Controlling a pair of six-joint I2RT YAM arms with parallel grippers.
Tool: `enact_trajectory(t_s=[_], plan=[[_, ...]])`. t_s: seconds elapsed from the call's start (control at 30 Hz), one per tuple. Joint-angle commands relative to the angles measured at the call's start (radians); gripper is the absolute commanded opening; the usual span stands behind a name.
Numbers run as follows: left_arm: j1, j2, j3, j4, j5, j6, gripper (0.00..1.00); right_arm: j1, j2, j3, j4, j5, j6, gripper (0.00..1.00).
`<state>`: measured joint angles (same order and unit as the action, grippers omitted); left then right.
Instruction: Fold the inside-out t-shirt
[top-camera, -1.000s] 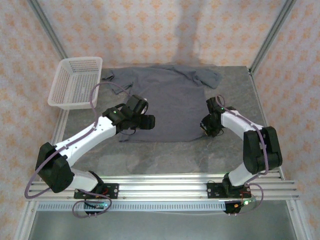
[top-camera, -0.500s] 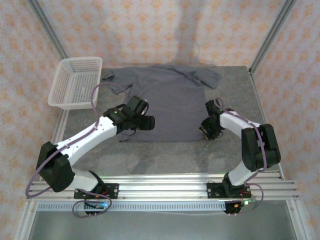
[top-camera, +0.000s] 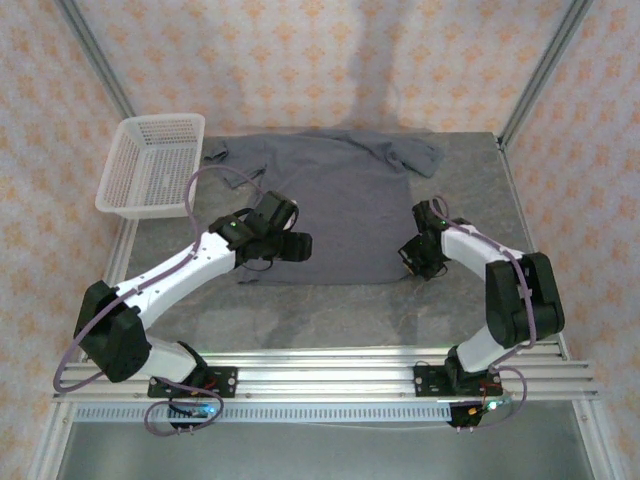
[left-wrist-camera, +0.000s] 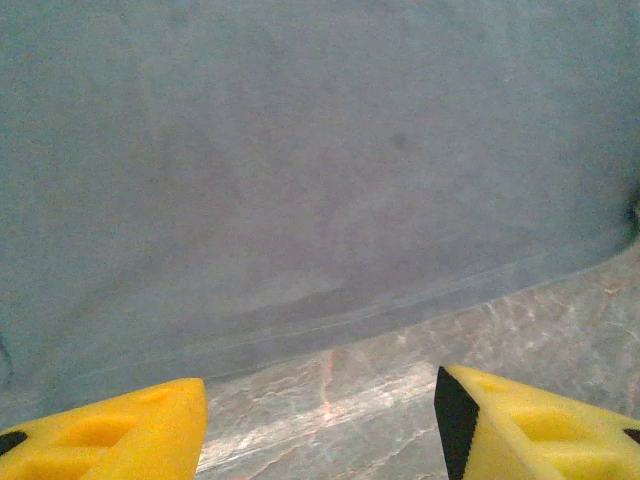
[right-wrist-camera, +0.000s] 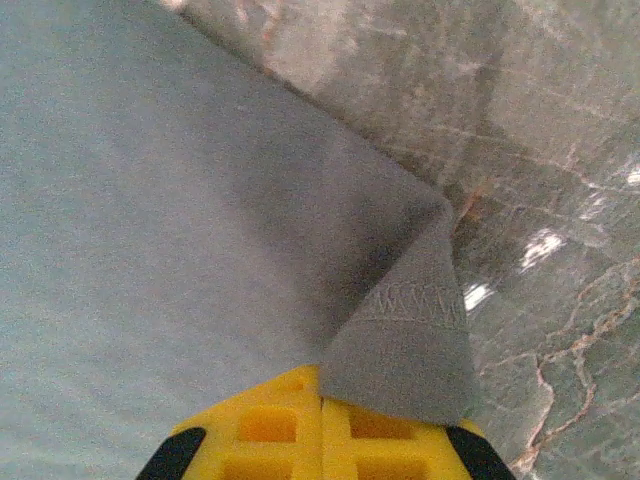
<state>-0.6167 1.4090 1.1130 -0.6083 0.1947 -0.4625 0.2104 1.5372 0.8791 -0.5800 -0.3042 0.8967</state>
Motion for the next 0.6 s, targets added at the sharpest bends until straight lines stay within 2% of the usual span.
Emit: enact_trajectory(t_s=[0.0,0.07,0.17,0.3,0.37,0.43,0.57], plan=[[-0.029,-0.025,-0.042,0.143,0.155,0.074,0.63,0.001,-0.112,0.055,-0.02,-0.02,0.059,0.0],[-0.072,-0.002,-0.047,0.223,0.212,0.145,0.63,0.001,-0.16,0.066,-0.012,-0.046,0.113,0.0],[-0.149,0.095,0.0,0.258,0.206,0.252,0.66,0.001,-0.201,0.091,-0.014,-0.058,0.177,0.0],[-0.204,0.266,0.107,0.31,0.183,0.254,0.77,0.0,-0.227,0.114,-0.001,-0.063,0.229,0.0],[-0.229,0.345,0.156,0.333,0.129,0.24,0.83,0.0,-0.233,0.123,-0.001,-0.061,0.237,0.0],[-0.259,0.419,0.219,0.312,0.009,0.243,0.88,-0.003,-0.234,0.134,-0.009,-0.06,0.237,0.0],[-0.283,0.528,0.293,0.282,-0.229,0.227,0.88,-0.006,-0.242,0.141,-0.009,-0.068,0.243,0.0]])
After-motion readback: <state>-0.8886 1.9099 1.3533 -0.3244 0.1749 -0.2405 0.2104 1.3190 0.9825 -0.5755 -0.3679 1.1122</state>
